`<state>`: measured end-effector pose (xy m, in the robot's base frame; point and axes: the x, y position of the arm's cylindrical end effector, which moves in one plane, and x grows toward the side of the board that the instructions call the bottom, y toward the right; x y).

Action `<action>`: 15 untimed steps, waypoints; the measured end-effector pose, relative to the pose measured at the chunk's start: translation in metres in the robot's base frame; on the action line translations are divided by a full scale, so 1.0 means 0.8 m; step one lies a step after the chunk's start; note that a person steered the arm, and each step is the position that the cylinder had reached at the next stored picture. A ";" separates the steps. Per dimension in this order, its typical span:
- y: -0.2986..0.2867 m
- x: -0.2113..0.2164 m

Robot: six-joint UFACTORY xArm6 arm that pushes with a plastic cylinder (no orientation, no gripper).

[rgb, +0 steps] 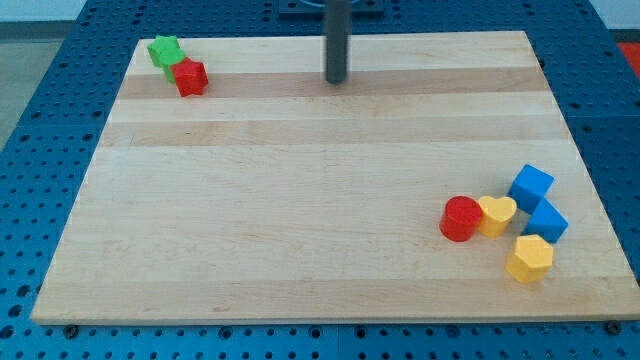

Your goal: Move the group of blocks slightly down

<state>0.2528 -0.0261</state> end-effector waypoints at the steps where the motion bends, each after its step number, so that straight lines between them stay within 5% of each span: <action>1: -0.034 -0.059; 7: -0.203 -0.077; 15: -0.305 -0.067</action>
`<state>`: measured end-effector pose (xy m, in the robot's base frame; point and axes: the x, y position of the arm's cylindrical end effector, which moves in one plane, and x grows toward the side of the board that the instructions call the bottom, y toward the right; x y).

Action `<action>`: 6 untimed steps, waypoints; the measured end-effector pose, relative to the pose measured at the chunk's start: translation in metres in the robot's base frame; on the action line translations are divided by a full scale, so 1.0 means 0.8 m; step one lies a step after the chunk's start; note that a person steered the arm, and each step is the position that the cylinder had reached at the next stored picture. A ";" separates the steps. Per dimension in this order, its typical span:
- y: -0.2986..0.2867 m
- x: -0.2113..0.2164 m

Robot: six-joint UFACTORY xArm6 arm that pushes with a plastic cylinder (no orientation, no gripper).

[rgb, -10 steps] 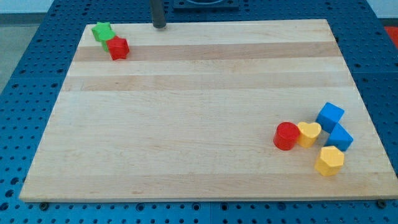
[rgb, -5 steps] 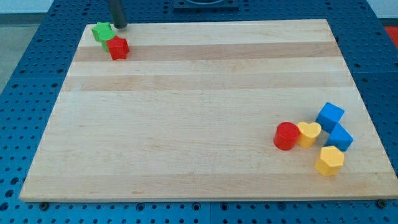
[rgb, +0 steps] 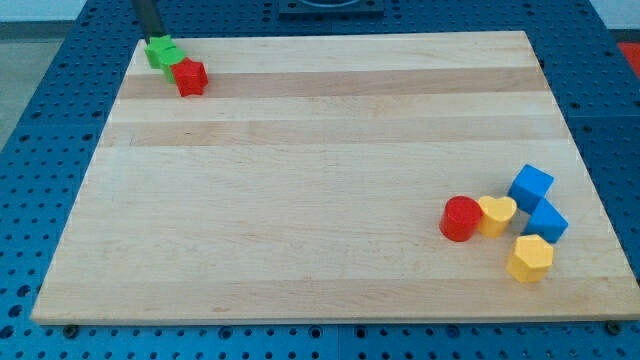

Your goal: Move the group of blocks slightly down

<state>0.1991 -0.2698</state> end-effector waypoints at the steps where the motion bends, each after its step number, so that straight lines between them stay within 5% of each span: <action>1: 0.004 0.017; 4: 0.024 0.026; 6: 0.019 0.081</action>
